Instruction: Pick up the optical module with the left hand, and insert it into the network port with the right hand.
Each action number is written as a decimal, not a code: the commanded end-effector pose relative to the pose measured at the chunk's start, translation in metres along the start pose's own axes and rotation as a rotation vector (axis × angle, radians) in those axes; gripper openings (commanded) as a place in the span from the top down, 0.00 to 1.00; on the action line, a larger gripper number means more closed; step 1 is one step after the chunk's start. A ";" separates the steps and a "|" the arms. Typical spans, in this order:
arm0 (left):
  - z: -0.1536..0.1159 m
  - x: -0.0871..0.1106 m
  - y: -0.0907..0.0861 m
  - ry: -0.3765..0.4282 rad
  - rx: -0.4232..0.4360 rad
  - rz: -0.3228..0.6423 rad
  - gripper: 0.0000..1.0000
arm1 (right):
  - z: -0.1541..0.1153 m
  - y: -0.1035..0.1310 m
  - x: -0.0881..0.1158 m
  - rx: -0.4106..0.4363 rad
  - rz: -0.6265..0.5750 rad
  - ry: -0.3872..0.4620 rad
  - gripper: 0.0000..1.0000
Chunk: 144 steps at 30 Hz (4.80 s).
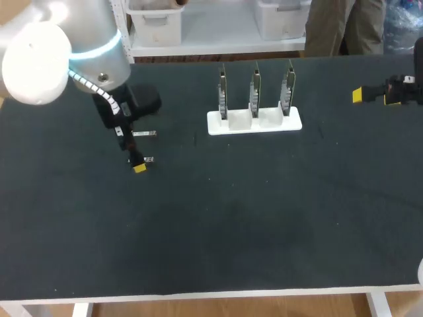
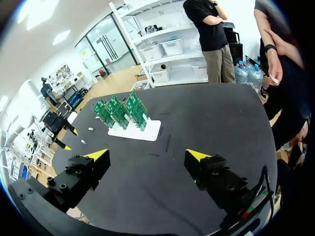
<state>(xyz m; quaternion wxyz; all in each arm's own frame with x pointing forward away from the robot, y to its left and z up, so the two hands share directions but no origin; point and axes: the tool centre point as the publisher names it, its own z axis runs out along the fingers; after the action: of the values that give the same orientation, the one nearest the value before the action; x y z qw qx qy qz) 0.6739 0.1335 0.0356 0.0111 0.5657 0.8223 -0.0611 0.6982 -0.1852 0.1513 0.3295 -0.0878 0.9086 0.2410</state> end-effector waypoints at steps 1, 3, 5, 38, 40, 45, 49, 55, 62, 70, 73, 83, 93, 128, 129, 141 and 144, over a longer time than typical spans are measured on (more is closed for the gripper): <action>-0.001 -0.001 0.004 0.003 0.009 0.004 0.00 | 0.000 0.000 0.000 0.001 0.000 0.000 0.00; -0.001 -0.001 0.004 0.003 0.009 0.004 0.00 | 0.000 0.000 0.000 0.001 0.000 0.000 0.00; -0.001 -0.001 0.004 0.003 0.009 0.004 0.00 | 0.000 0.000 0.000 0.001 0.000 0.000 0.00; 0.020 -0.010 0.011 0.050 0.047 0.196 0.00 | 0.000 0.000 0.000 0.001 0.000 0.000 0.00; 0.016 -0.005 0.012 0.056 0.040 0.185 0.00 | 0.000 0.000 0.000 0.001 0.000 0.000 0.00; 0.015 0.003 0.011 0.065 0.032 0.177 0.00 | 0.000 0.000 0.000 0.001 0.000 0.000 0.00; 0.019 0.006 0.009 0.066 0.034 0.178 0.00 | 0.000 0.000 0.000 0.001 0.000 0.000 0.00; 0.023 0.007 0.008 0.055 0.040 0.179 0.00 | 0.000 0.000 0.000 0.001 0.000 0.000 0.00; 0.026 0.009 0.010 0.051 0.041 0.179 0.00 | 0.000 0.000 0.000 0.001 0.000 0.000 0.00; 0.025 0.009 0.010 0.056 0.049 0.183 0.00 | 0.000 0.000 0.000 0.001 0.000 0.000 0.00; 0.025 0.009 0.010 0.056 0.049 0.183 0.00 | 0.000 0.000 0.000 0.001 0.000 0.000 0.00; 0.025 0.009 0.010 0.056 0.049 0.183 0.00 | 0.000 0.000 0.000 0.001 0.000 0.000 0.00; 0.016 0.013 0.017 0.073 0.026 0.179 0.00 | 0.000 0.000 0.000 0.001 0.000 0.000 0.00; 0.038 0.023 0.036 0.124 0.010 0.176 0.00 | 0.000 0.000 0.000 0.001 0.000 0.000 0.00; 0.038 0.022 0.037 0.124 0.008 0.179 0.00 | 0.000 0.000 0.000 0.001 0.000 0.000 0.00; 0.038 0.013 0.046 0.100 0.002 0.228 0.00 | 0.000 0.000 0.000 0.001 0.000 0.000 0.00; 0.036 0.013 0.045 0.097 0.007 0.226 0.00 | 0.000 0.000 0.000 0.001 0.000 0.000 0.00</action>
<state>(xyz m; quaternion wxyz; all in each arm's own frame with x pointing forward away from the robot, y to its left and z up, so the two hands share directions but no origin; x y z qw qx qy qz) 0.7068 0.1543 -0.0063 -0.0222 0.6559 0.7539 -0.0320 0.6982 -0.1852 0.1513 0.3294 -0.0878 0.9087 0.2410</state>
